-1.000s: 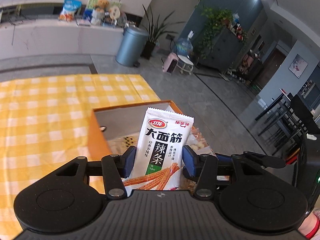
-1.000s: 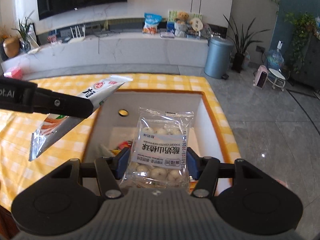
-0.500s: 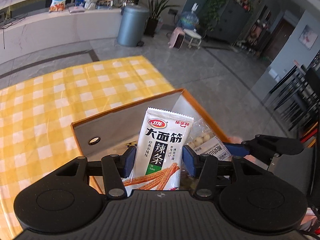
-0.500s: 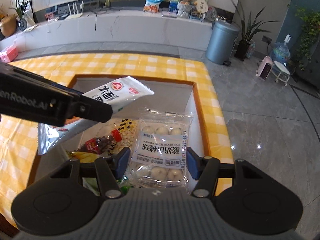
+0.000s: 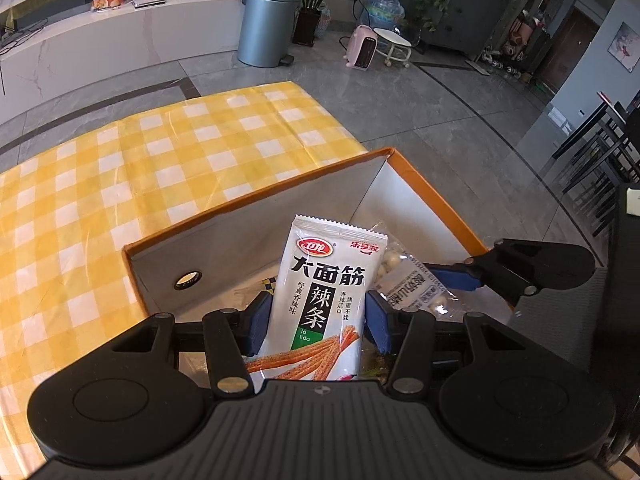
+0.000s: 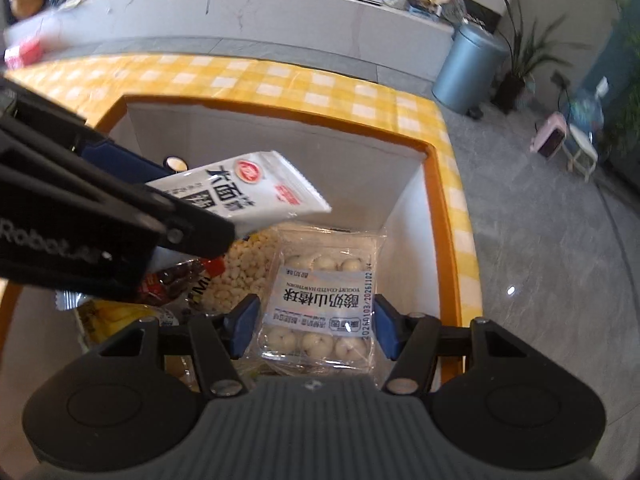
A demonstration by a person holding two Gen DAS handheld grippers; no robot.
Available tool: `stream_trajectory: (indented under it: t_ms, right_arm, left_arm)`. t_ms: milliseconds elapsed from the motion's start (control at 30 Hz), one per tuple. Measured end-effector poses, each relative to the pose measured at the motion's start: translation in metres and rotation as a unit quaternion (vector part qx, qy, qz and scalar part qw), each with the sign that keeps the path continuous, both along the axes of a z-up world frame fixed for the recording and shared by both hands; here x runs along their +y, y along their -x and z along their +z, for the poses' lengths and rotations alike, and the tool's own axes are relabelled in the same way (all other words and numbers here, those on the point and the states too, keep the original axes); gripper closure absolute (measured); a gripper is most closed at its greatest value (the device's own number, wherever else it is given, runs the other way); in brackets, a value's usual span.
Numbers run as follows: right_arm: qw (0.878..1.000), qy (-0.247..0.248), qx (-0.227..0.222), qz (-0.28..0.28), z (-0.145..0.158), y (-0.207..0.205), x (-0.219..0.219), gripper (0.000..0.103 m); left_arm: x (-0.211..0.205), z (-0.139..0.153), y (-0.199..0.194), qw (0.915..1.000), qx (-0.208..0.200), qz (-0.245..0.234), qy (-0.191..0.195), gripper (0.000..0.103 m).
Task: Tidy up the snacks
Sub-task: 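Carry both held packs over the orange box with both tools, then open both tools to drop the packs into the orange box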
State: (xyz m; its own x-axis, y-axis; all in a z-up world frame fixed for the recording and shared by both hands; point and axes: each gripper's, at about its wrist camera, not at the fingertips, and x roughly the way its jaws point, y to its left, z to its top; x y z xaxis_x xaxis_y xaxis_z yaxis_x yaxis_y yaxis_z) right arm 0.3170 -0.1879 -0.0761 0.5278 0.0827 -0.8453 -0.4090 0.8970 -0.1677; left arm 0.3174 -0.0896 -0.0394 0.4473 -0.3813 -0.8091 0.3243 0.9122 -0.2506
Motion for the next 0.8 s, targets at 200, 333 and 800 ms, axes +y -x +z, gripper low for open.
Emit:
stream_trajectory:
  t_ms: [200,333,800]
  right_arm:
    - [0.999,0.031,-0.003,0.023,-0.004,0.002,0.006,0.042]
    - [0.999,0.040,-0.012,0.030,-0.004,0.008,0.004,0.039]
    - [0.991,0.092,-0.077,0.062,0.015,0.050,-0.001,0.025]
  left_arm:
    - [-0.004,-0.005,0.000,1.0000,0.005,0.000,-0.003,0.045]
    - [-0.004,-0.005,0.002,1.0000,0.007,-0.002,0.001,0.045]
    - [-0.026,-0.009,0.007,0.9998,0.017,-0.011,0.007,0.045]
